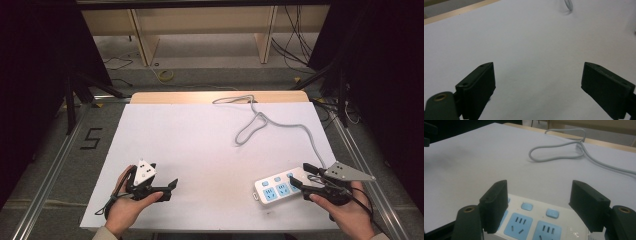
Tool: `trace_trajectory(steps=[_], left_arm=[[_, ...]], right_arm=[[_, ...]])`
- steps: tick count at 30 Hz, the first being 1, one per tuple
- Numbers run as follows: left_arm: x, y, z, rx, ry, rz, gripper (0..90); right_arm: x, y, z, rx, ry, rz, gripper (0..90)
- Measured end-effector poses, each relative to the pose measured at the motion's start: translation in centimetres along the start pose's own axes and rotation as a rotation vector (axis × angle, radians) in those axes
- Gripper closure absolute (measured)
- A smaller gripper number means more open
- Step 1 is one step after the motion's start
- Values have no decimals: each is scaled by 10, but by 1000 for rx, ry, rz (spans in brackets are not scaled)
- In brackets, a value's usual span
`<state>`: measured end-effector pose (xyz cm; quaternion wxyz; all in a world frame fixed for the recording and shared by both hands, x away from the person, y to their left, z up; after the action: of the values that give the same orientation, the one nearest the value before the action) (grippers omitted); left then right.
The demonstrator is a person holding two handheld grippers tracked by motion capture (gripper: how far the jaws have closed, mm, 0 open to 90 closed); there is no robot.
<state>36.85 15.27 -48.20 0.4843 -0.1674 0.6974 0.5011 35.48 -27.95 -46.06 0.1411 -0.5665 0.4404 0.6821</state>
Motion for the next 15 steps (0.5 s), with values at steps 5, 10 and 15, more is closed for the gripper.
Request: trace_trajectory(steps=[5, 10, 15], left_arm=[[1, -1, 1, -12, 3, 4, 127], [0, 0, 2, -16, 2, 3, 133], [1, -1, 2, -20, -2, 9, 137]], right_arm=[[-1, 2, -1, 0, 6, 8, 313], [-2, 3, -2, 7, -1, 12, 318], [-2, 3, -2, 8, 10, 25, 332]])
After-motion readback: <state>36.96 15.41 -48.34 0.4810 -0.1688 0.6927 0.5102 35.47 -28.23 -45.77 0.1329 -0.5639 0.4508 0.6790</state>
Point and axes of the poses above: each handheld gripper's, and its own axes: y roughly backward along the jaws, x roughly out of its underside, z roughly to its left, the point moved 7 cm from there along -y, roughly forward along the jaws, and after that the axes turned 5 degrees about y, right-handed, at the moved point
